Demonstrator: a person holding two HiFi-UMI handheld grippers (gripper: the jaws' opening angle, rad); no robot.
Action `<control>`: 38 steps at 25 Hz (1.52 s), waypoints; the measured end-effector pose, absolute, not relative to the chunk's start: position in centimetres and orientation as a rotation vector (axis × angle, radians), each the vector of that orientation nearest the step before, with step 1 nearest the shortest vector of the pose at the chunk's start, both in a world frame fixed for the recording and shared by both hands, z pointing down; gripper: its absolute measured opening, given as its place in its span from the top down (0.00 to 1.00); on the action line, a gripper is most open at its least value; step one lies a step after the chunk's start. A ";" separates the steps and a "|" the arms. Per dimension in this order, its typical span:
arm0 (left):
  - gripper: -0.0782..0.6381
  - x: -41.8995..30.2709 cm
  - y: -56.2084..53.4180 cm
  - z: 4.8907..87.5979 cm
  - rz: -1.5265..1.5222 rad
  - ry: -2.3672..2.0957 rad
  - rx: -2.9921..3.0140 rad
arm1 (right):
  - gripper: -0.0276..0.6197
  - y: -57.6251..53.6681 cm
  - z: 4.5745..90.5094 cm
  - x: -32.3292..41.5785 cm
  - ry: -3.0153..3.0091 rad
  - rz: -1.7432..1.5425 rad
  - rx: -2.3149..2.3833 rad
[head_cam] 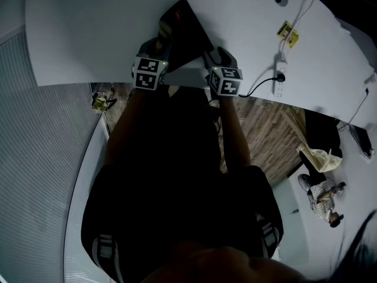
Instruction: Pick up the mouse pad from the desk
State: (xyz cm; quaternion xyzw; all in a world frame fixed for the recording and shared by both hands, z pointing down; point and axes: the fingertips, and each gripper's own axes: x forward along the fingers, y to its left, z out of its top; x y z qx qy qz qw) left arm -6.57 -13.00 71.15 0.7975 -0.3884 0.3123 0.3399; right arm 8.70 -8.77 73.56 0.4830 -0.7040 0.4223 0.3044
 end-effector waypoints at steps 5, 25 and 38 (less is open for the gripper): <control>0.82 -6.4 -12.7 70.8 0.798 -1.013 2.070 | 0.60 -8.8 73.1 8.6 -1.871 1.118 1.277; 0.86 -5.7 -12.7 68.2 0.714 -1.028 2.101 | 0.60 -9.3 71.5 8.7 -1.903 1.085 1.293; 0.86 -5.6 -12.8 65.6 0.658 -1.068 2.125 | 0.62 -9.8 69.5 8.9 -1.930 1.054 1.328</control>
